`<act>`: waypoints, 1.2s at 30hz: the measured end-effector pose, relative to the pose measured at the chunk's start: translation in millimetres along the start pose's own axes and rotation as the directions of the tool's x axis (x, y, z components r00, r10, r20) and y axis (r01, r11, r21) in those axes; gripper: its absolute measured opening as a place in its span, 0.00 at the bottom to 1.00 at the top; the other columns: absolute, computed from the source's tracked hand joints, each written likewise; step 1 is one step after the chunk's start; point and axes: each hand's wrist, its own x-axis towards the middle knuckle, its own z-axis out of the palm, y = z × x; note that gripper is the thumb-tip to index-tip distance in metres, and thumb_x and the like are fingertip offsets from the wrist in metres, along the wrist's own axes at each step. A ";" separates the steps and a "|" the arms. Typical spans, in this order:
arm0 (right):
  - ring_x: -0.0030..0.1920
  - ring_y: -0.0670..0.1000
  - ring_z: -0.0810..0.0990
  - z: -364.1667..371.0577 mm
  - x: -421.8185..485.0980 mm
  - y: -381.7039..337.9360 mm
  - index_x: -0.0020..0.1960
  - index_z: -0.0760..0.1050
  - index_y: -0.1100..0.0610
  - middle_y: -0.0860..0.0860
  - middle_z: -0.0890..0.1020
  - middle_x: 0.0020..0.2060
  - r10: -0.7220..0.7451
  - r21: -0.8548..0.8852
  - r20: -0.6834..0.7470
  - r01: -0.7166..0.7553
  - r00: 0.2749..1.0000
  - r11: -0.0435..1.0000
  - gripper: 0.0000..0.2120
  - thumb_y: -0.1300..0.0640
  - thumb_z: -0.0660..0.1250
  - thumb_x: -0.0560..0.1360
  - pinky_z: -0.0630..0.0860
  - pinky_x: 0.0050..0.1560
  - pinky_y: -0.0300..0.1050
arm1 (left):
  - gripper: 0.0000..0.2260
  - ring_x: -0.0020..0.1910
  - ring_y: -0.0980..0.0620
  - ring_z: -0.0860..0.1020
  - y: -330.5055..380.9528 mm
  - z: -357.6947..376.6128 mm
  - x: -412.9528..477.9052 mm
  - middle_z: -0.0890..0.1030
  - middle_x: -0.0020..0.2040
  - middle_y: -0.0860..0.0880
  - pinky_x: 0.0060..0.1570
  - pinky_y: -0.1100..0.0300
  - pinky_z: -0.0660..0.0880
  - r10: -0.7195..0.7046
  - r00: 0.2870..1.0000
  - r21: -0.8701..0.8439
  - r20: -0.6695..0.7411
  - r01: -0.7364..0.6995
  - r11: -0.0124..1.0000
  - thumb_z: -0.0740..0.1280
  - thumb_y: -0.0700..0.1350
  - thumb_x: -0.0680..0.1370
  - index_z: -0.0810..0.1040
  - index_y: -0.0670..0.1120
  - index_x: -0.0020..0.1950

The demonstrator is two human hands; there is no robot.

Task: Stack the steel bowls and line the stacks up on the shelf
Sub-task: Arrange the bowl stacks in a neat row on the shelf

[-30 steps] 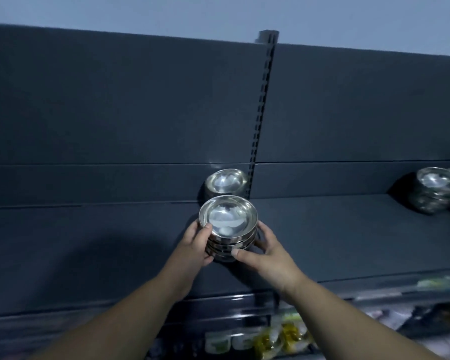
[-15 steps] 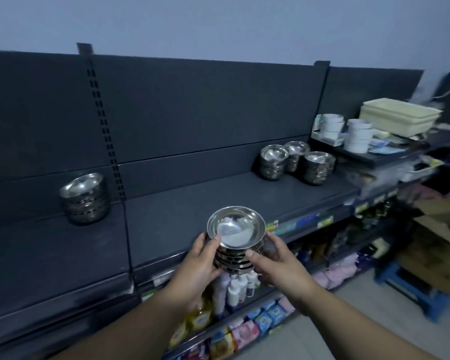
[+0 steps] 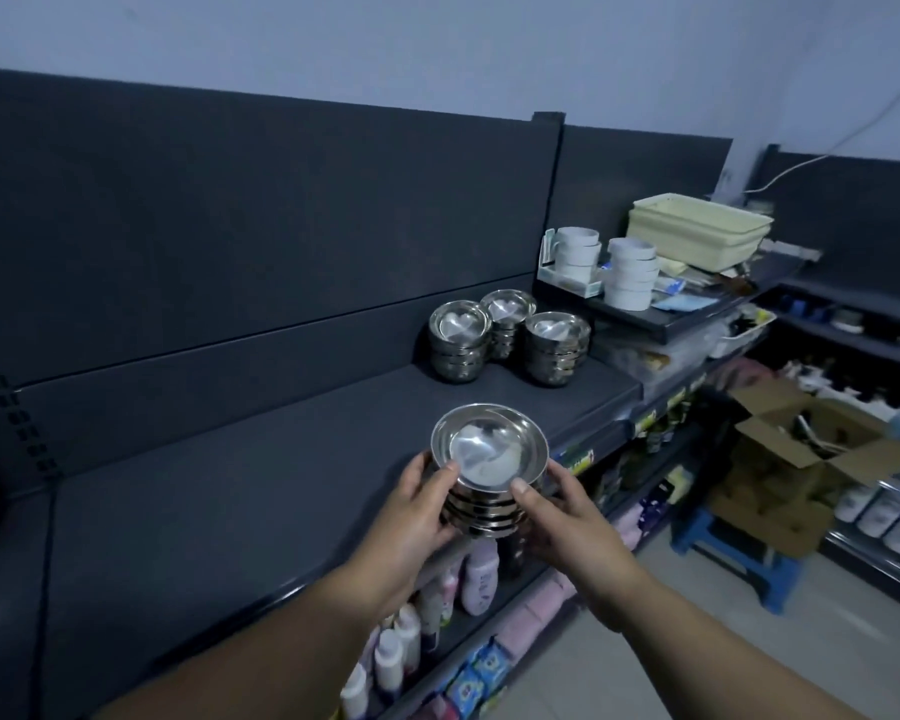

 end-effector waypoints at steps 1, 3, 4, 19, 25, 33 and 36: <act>0.56 0.53 0.81 3.7 15.4 -5.1 0.69 0.62 0.39 0.46 0.80 0.59 0.000 0.001 -0.007 0.000 1.000 1.000 0.32 0.40 0.72 0.70 0.77 0.61 0.55 | 0.13 0.58 0.49 0.80 4.8 -5.7 15.3 0.81 0.59 0.52 0.49 0.62 0.79 -0.004 1.000 -0.012 -0.002 0.004 1.000 0.63 0.52 0.79 0.71 0.56 0.63; 0.56 0.51 0.80 13.1 45.7 -15.7 0.70 0.60 0.38 0.47 0.77 0.60 0.011 0.007 0.004 -0.011 1.000 1.000 0.31 0.42 0.70 0.72 0.76 0.61 0.52 | 0.08 0.59 0.50 0.80 13.1 -20.4 46.8 0.80 0.57 0.55 0.46 0.64 0.78 -0.003 1.000 -0.014 -0.019 0.003 1.000 0.63 0.52 0.79 0.71 0.60 0.57; 0.56 0.49 0.79 18.8 61.0 -21.5 0.71 0.59 0.39 0.47 0.77 0.60 0.017 0.009 0.012 -0.017 1.000 1.000 0.31 0.43 0.70 0.72 0.76 0.61 0.51 | 0.06 0.59 0.50 0.79 18.2 -28.3 62.1 0.79 0.56 0.57 0.49 0.63 0.77 -0.001 1.000 -0.009 -0.027 0.001 1.000 0.63 0.53 0.79 0.71 0.62 0.55; 0.59 0.48 0.80 67.3 248.0 -34.1 0.71 0.62 0.43 0.46 0.80 0.61 0.091 -0.034 0.192 -0.086 0.977 0.996 0.32 0.47 0.73 0.71 0.78 0.60 0.50 | 0.15 0.60 0.52 0.78 42.1 -104.5 206.1 0.79 0.58 0.58 0.49 0.60 0.75 -0.035 0.966 -0.040 -0.257 0.026 0.999 0.64 0.50 0.78 0.71 0.60 0.64; 0.63 0.47 0.78 73.2 297.9 -25.9 0.72 0.64 0.45 0.44 0.80 0.62 0.087 -0.024 0.309 -0.083 0.947 0.996 0.38 0.43 0.76 0.66 0.71 0.69 0.55 | 0.18 0.60 0.56 0.77 38.9 -103.6 225.2 0.79 0.61 0.56 0.51 0.58 0.75 0.014 0.906 -0.054 -0.422 -0.041 0.998 0.65 0.50 0.78 0.70 0.58 0.67; 0.58 0.42 0.79 69.4 338.7 -16.0 0.65 0.69 0.38 0.40 0.82 0.57 0.046 -0.206 0.450 0.053 0.892 0.977 0.35 0.34 0.73 0.60 0.76 0.64 0.54 | 0.15 0.59 0.56 0.77 33.6 -79.4 239.1 0.81 0.59 0.54 0.56 0.55 0.73 0.055 0.754 -0.060 -0.655 -0.124 0.990 0.63 0.48 0.78 0.73 0.56 0.65; 0.57 0.38 0.78 62.2 343.2 -18.2 0.73 0.64 0.45 0.41 0.80 0.59 0.056 -0.235 0.499 0.073 0.865 0.969 0.40 0.41 0.74 0.65 0.74 0.65 0.44 | 0.14 0.58 0.57 0.78 32.4 -68.7 240.4 0.82 0.57 0.56 0.62 0.53 0.72 0.061 0.695 -0.040 -0.716 -0.128 0.991 0.63 0.48 0.78 0.73 0.54 0.64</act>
